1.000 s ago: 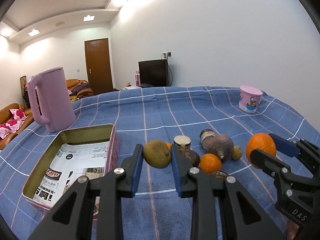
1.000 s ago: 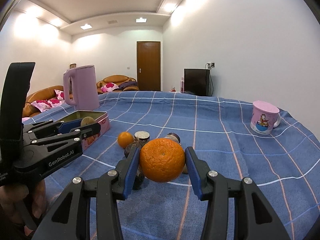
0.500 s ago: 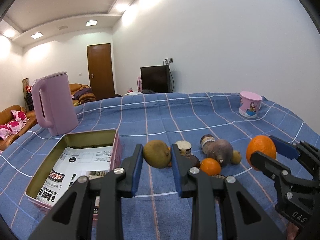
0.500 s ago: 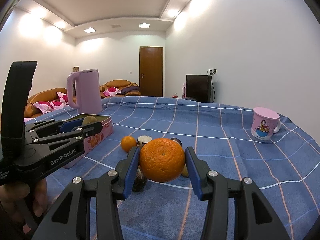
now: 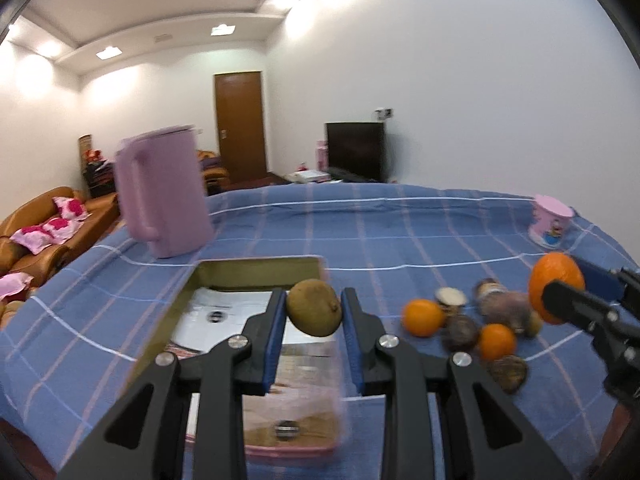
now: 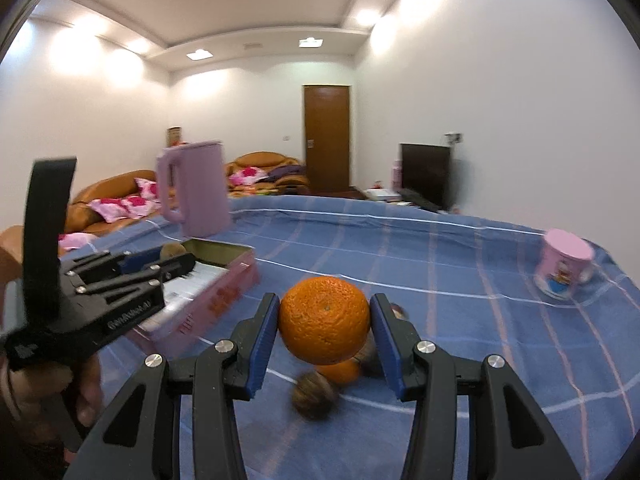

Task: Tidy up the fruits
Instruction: 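Carry the kiwi and orange over the pink tin tray with both tools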

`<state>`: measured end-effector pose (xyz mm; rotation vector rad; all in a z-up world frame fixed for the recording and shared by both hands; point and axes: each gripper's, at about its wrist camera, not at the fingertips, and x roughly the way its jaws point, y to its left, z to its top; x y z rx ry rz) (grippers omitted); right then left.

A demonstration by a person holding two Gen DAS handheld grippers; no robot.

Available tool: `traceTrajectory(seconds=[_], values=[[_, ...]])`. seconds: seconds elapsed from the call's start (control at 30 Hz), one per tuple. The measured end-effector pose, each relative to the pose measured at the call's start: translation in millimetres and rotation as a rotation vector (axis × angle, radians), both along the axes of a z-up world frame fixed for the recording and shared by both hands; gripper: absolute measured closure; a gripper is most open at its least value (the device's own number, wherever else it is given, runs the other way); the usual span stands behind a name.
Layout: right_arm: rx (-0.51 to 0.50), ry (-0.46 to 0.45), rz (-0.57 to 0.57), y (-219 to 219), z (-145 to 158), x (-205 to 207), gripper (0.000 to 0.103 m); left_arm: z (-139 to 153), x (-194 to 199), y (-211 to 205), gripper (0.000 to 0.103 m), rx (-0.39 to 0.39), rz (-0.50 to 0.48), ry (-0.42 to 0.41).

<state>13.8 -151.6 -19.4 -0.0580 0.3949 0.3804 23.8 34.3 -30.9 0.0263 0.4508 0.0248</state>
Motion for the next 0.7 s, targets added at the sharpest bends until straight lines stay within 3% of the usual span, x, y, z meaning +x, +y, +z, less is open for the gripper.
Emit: traceTrajectory(seconds=[0.27, 0.7], values=[[-0.031, 0.047, 0.124, 61, 8, 38, 0.054, -11, 21, 49, 0.074, 0.029, 0.119, 0.09], [-0.118, 0.096, 0.245, 137, -11, 71, 0.054, -28, 40, 78, 0.074, 0.051, 0.154, 0.159]])
